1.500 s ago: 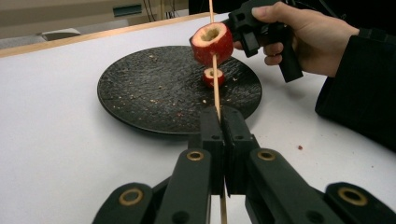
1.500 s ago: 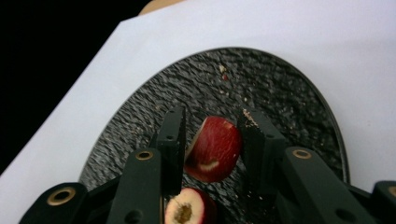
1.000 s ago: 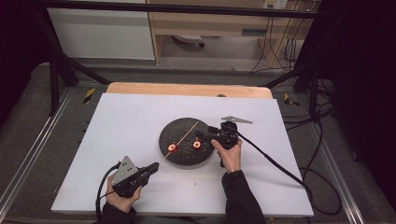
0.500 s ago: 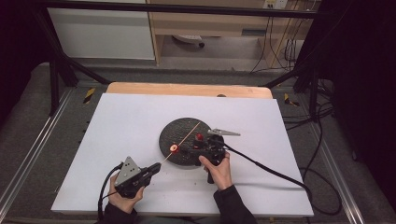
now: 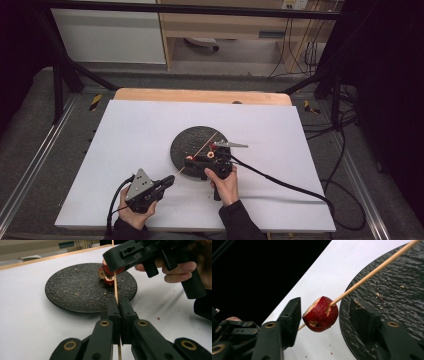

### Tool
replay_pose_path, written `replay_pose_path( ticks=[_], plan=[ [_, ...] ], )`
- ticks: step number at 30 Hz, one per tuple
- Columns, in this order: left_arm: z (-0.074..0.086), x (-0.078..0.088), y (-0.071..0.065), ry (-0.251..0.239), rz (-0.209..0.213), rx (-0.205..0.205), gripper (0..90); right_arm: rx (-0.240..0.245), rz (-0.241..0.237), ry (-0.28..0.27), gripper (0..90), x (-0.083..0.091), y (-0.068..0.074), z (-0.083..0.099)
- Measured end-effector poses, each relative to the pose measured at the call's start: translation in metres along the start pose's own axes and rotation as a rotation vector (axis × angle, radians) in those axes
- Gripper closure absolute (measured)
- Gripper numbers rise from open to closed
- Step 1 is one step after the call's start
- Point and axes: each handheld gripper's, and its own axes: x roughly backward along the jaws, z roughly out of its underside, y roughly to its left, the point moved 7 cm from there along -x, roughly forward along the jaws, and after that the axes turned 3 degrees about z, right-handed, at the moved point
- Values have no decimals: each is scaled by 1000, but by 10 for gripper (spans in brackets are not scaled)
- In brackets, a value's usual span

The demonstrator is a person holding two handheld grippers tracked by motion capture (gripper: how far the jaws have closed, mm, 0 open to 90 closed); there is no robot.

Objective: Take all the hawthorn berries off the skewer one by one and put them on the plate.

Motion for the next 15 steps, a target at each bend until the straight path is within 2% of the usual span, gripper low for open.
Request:
replay_pose_path(
  ticks=[5,11,15],
  plan=[
    [0,0,-1,2,2,-2,882,-4,-16,-5,601,2,1,-3],
    [-3,3,-2,-15,3,-4,882,-3,-15,-20,606,7,2,-10],
    [-4,5,-1,-22,3,-5,882,-1,14,-62,607,14,-2,-23]
  ],
)
